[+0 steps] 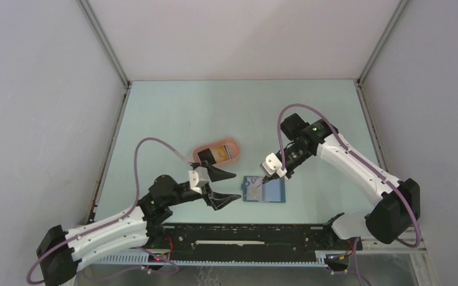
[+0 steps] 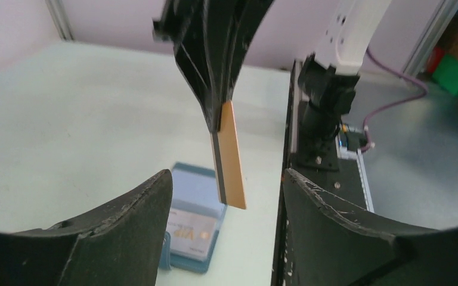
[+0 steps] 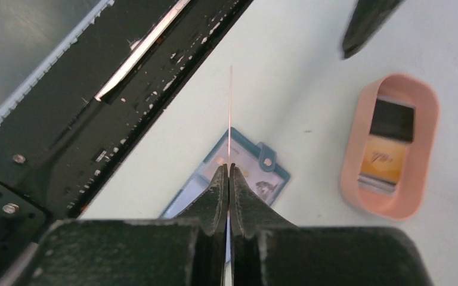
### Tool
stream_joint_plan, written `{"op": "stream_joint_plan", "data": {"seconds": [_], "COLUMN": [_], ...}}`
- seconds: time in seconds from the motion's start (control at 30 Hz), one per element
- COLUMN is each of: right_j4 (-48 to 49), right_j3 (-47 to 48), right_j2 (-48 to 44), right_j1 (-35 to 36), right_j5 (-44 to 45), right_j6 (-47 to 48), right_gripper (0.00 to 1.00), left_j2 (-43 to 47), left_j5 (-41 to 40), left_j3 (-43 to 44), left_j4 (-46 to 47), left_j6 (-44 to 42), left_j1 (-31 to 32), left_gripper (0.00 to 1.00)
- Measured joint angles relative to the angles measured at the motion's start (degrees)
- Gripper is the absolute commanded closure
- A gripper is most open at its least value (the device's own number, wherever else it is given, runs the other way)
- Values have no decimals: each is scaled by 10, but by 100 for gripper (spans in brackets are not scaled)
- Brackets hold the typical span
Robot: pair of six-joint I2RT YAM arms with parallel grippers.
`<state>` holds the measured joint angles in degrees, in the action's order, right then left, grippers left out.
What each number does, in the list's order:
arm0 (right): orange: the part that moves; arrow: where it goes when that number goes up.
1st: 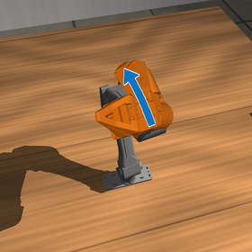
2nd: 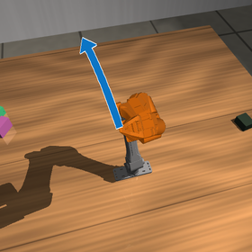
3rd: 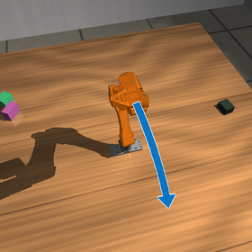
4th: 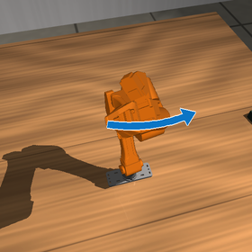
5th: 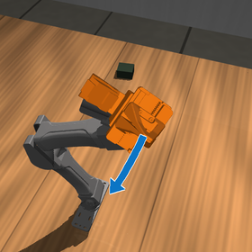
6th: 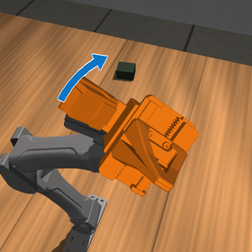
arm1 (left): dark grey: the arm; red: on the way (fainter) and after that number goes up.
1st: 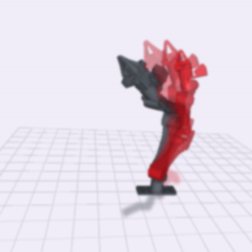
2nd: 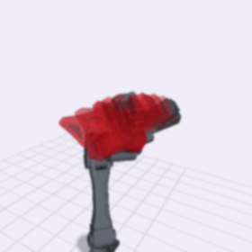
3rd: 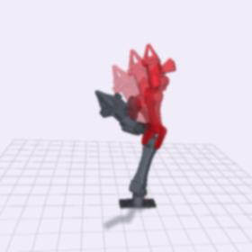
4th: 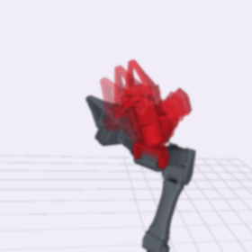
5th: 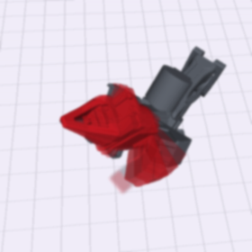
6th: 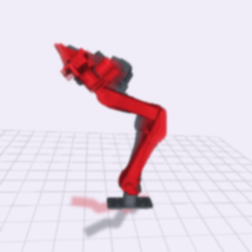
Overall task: Put the credit cards into the card holder
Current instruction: Pick up the credit card from the storage box.
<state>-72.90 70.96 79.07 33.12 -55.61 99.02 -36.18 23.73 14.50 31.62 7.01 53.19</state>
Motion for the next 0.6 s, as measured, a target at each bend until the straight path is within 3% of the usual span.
{"op": "stream_joint_plan", "data": {"seconds": [0.27, 0.4, 0.6], "right_j4": [17, -37, -79], "right_j3": [28, 85, 90], "right_j2": [29, 99, 144], "right_j1": [5, 12, 27], "right_j5": [16, 25, 41], "right_j6": [-185, -212, -243], "right_gripper": [100, 100, 100], "left_j2": [-137, -152, -165], "left_j5": [-45, -62, -64], "left_j3": [56, 64, 68], "left_j4": [-40, -47, -50], "left_j6": [-6, 7, 43], "left_j1": [27, 27, 9], "left_gripper": [28, 29, 33]}}
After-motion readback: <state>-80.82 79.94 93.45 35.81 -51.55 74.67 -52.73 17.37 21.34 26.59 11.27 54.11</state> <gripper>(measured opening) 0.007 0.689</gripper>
